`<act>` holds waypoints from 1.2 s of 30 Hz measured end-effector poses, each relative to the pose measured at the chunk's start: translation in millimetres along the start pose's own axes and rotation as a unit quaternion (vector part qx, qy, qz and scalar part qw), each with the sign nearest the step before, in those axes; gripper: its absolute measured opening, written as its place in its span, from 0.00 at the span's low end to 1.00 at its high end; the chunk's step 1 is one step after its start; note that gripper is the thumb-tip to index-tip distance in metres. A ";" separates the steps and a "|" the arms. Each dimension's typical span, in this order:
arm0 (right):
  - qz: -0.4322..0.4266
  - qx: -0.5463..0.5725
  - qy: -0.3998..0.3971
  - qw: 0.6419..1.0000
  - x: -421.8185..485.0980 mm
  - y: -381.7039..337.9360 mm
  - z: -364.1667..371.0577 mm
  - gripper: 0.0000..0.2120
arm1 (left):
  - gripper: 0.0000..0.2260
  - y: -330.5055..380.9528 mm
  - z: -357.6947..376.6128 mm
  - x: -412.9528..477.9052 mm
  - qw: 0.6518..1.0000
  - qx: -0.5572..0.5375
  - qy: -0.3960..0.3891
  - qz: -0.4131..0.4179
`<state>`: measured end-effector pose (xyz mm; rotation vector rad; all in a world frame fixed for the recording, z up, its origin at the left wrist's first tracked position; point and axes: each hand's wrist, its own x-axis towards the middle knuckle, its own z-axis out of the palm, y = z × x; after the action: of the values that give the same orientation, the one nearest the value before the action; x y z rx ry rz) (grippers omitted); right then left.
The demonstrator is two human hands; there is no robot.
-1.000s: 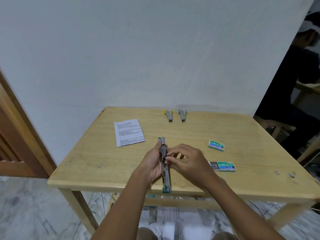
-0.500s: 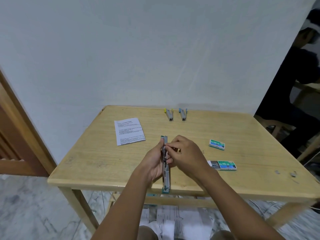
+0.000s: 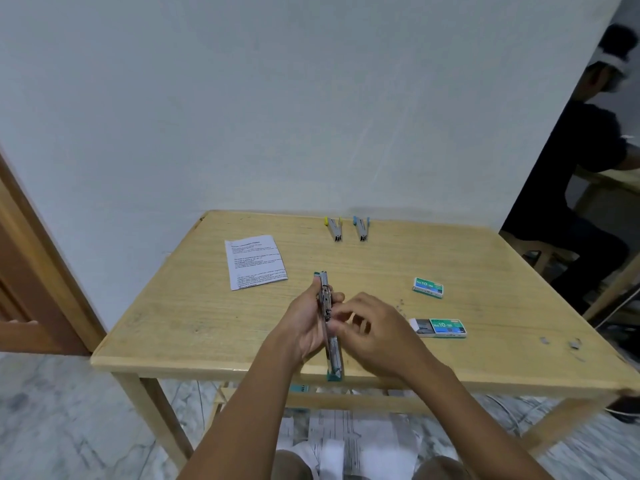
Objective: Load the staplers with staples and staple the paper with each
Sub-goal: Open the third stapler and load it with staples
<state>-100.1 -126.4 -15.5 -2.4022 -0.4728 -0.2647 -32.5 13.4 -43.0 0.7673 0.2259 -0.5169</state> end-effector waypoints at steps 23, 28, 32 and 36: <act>0.185 0.313 0.063 0.930 28.2 -3.7 -17.2 0.28 | 0.18 -3.2 7.1 -17.2 0.990 0.111 -0.087 0.027; 0.250 0.390 0.009 0.886 33.4 -8.5 -10.9 0.25 | 0.24 -2.2 5.8 -15.2 0.988 0.079 -0.129 0.005; 0.283 0.424 0.057 0.859 34.5 -12.3 -3.7 0.23 | 0.25 -2.2 5.2 -13.2 0.989 0.069 -0.130 0.000; 0.300 0.430 0.085 0.847 35.3 -15.4 -0.4 0.21 | 0.25 -2.1 6.4 -14.0 0.989 0.078 -0.122 0.006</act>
<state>-74.0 -106.3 4.5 -1.5054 0.2376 0.0296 -45.5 12.7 -34.5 0.8496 -0.0466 -0.6162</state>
